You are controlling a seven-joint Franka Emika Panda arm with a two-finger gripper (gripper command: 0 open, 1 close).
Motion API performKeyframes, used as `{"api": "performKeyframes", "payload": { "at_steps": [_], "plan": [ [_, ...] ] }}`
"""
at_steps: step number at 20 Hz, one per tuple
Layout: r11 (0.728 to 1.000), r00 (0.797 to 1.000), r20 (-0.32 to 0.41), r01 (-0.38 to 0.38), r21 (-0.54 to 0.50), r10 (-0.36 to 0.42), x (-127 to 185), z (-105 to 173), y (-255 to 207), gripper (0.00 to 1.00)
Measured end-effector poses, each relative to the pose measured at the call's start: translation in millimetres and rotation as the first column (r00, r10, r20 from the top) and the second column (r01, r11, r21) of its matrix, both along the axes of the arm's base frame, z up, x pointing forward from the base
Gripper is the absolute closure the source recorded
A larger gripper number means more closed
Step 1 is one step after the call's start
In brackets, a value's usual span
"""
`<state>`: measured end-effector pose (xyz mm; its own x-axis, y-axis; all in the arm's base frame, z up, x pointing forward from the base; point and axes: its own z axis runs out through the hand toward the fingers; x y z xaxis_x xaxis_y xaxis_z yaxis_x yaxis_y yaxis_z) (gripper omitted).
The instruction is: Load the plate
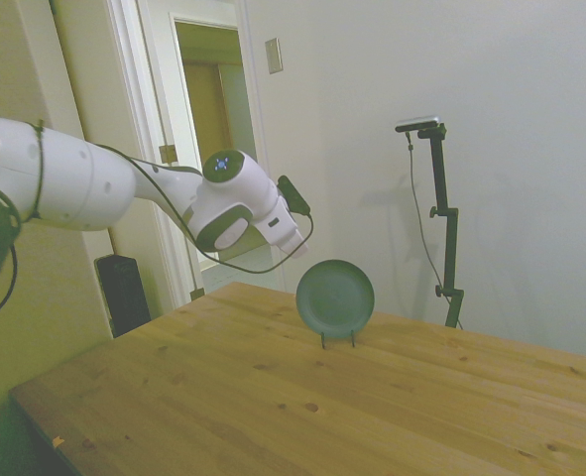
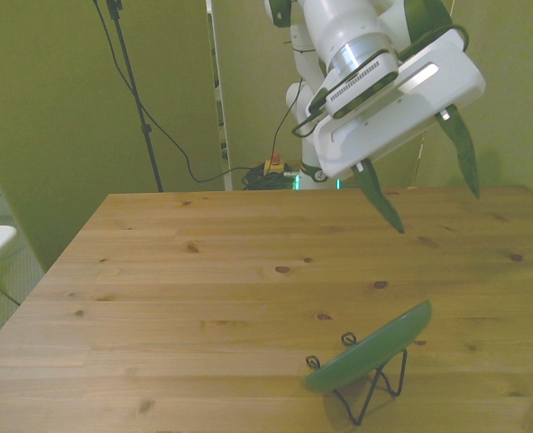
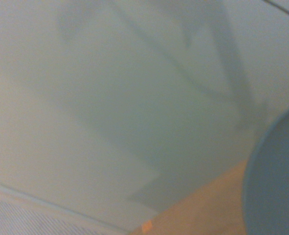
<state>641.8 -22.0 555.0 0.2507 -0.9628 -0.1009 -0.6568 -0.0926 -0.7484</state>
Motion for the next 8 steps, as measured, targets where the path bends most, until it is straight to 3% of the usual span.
{"api": "performKeyframes", "payload": {
  "at_steps": [2, 4, 8],
  "plan": [
    [0.999, 0.994, -0.108, -0.036, -0.022, 0.033, -6, 7, 6, 0.00],
    [0.996, 0.975, -0.213, -0.081, -0.041, 0.070, -11, 12, 7, 0.00],
    [0.980, 0.899, -0.414, -0.186, -0.067, 0.142, -24, 21, 7, 0.00]
  ]
}}
